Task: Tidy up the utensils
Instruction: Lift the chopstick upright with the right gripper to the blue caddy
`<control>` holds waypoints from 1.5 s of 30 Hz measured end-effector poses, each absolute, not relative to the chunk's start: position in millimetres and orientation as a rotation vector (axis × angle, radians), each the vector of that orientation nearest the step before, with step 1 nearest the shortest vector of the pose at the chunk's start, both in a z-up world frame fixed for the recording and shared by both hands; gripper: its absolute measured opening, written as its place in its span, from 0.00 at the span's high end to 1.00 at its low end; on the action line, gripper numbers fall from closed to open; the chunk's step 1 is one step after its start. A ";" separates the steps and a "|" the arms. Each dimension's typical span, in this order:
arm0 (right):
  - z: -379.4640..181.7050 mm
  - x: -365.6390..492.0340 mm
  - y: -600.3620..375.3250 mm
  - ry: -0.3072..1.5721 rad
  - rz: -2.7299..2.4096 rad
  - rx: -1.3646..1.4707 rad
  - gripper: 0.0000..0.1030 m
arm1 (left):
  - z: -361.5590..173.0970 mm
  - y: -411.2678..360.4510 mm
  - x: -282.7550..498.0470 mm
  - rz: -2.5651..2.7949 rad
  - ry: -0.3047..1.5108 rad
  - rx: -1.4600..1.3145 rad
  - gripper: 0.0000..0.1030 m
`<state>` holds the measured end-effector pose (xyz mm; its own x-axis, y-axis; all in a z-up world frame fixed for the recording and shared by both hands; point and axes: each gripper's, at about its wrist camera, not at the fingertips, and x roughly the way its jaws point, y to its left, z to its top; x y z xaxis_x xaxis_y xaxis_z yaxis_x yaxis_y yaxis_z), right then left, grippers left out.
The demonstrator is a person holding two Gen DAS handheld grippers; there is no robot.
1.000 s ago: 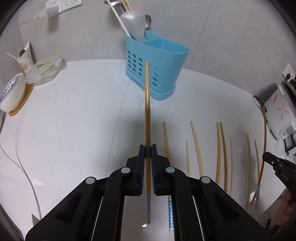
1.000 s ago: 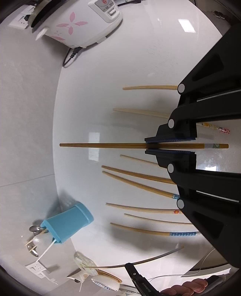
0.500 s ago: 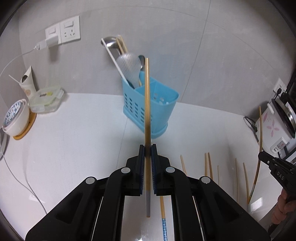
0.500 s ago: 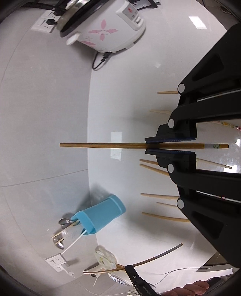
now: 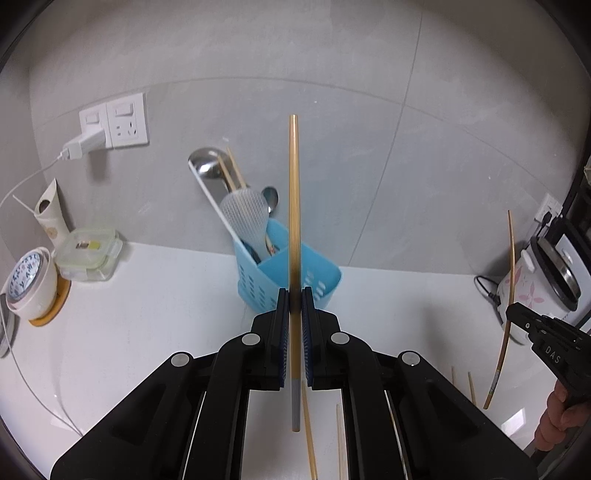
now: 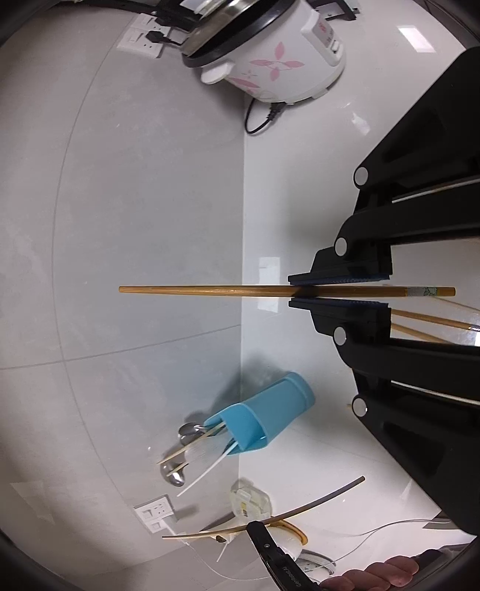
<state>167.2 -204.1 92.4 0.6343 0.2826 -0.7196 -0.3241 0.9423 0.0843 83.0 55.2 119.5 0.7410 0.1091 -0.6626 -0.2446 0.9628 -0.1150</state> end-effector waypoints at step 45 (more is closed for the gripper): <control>29.3 255.4 -73.9 0.896 0.449 -0.099 0.94 | 41.2 95.0 244.9 0.120 0.791 -0.202 0.93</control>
